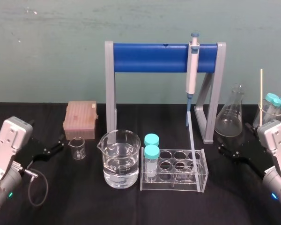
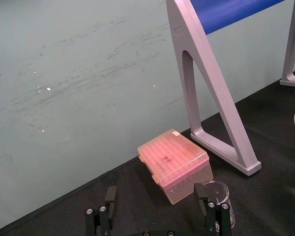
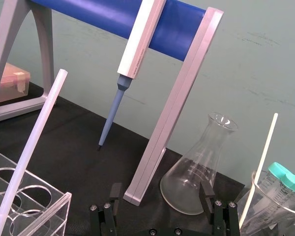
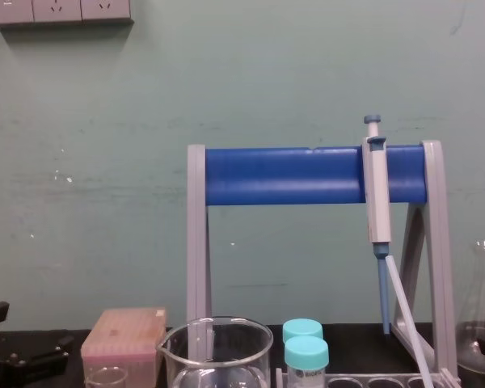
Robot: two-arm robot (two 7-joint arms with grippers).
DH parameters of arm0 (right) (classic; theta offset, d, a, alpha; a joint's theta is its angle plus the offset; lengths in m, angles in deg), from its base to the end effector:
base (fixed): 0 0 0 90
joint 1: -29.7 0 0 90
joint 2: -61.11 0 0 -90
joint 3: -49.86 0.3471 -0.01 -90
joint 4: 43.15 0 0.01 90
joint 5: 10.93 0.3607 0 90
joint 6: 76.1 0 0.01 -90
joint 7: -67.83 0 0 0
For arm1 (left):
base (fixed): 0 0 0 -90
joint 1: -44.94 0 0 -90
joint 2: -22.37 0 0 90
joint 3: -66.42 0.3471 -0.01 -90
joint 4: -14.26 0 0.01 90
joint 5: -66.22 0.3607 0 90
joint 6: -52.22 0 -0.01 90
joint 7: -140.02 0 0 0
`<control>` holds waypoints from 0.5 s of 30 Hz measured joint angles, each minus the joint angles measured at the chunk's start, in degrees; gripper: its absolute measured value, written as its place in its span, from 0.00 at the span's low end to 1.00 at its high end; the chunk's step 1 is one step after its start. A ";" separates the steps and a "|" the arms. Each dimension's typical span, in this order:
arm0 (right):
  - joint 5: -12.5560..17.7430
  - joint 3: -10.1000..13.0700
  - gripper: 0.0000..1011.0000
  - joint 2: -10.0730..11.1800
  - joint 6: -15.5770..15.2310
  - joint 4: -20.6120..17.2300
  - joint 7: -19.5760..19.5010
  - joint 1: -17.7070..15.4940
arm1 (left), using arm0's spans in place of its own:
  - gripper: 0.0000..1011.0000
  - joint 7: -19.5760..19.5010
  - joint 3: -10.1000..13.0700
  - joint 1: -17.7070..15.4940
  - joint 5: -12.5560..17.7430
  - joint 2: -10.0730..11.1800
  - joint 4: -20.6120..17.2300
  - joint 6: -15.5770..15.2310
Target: Pick up the stirring rod with one hand, then place it down.
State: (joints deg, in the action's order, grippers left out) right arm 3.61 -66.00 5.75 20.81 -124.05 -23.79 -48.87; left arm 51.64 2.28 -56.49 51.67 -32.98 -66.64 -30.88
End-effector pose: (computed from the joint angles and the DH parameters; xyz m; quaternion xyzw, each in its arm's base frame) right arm 0.4164 -0.1014 -0.3583 -0.1415 -0.1325 -0.5799 0.7913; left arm 0.4164 0.1015 -0.3583 0.1416 -0.1324 0.5800 0.7913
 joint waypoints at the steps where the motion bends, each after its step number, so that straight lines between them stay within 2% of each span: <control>1: 0.00 0.00 0.99 0.00 0.00 0.00 0.00 0.00 | 0.99 0.00 0.00 0.00 0.00 0.00 0.00 0.00; 15: 0.00 0.00 0.99 0.00 0.00 0.00 0.00 0.00 | 0.99 0.00 0.00 0.00 0.00 0.00 0.00 0.00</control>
State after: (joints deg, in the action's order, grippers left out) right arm 3.61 -66.00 5.75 20.81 -124.05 -23.79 -48.86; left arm 51.64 2.28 -56.49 51.67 -32.98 -66.64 -30.87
